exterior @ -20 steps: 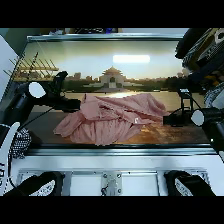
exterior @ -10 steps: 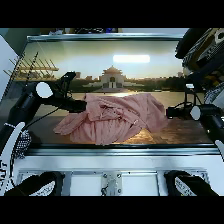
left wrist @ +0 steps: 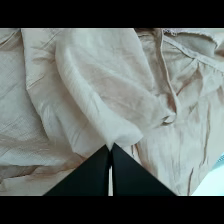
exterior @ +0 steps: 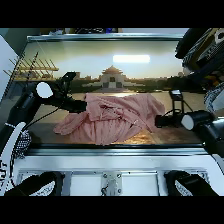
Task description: Fold the clothes and pants, and hang the long-sleeved shirts on hangers.
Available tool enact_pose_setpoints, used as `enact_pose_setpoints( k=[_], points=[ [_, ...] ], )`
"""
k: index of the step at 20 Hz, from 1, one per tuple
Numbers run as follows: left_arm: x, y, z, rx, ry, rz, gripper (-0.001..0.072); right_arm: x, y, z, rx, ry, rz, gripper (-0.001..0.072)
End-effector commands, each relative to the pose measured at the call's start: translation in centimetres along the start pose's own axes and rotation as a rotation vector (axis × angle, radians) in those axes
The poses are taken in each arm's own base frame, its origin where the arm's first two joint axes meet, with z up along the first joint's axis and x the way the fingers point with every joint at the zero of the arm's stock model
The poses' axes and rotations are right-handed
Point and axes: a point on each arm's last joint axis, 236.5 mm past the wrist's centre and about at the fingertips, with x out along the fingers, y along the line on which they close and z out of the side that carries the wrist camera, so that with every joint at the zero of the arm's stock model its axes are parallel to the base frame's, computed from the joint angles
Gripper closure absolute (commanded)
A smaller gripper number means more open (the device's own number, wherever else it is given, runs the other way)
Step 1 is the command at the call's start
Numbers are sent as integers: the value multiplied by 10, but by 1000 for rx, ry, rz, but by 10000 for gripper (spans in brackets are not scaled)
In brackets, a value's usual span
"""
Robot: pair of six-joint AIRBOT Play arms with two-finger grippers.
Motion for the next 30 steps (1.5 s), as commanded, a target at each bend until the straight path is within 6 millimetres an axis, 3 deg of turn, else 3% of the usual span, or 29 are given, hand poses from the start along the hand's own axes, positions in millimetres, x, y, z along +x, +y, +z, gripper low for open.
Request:
enact_pose_setpoints(
  k=[1, 4, 7, 9, 11, 15, 19, 20, 21, 25, 26, 28, 30],
  points=[
    [0, 0, 1, 2, -3, 0, 702, 9, 29, -22, -138, 25, -58, 129],
    [0, 0, 1, 2, -4, 0, 702, 26, 44, -33, -305, 59, -120, 130],
    [0, 0, 1, 2, -3, 0, 702, 44, 30, -32, -395, 64, -296, 130],
    [0, 0, 1, 2, -3, 0, 702, 51, 19, -27, -385, 46, -392, 130],
    [0, 0, 1, 2, -4, 0, 702, 62, 11, -36, -347, 89, -435, 130],
    [0, 0, 4, 2, -15, 0, 702, 76, 10, -41, -270, 93, -459, 131],
    [0, 0, 3, 2, -13, 0, 702, 81, 3, -39, -308, 96, -498, 144],
    [0, 0, 3, 2, -11, 0, 702, 79, 0, -36, -317, 90, -514, 325],
    [0, 0, 3, 2, -11, 0, 702, 77, -3, -34, -332, 87, -527, 456],
    [0, 0, 3, 2, -12, 0, 702, 71, -4, -27, -387, 76, -529, 460],
    [0, 0, 3, 3, -11, 1, 702, 70, -4, -27, -390, 75, -529, 494],
    [-1, 3, 4, 8, -14, 3, 702, 66, -5, -25, -418, 78, -532, 706],
    [-5, 18, 7, -10, -25, 15, 702, 53, -6, -15, -435, 50, -514, 704]
  ],
)
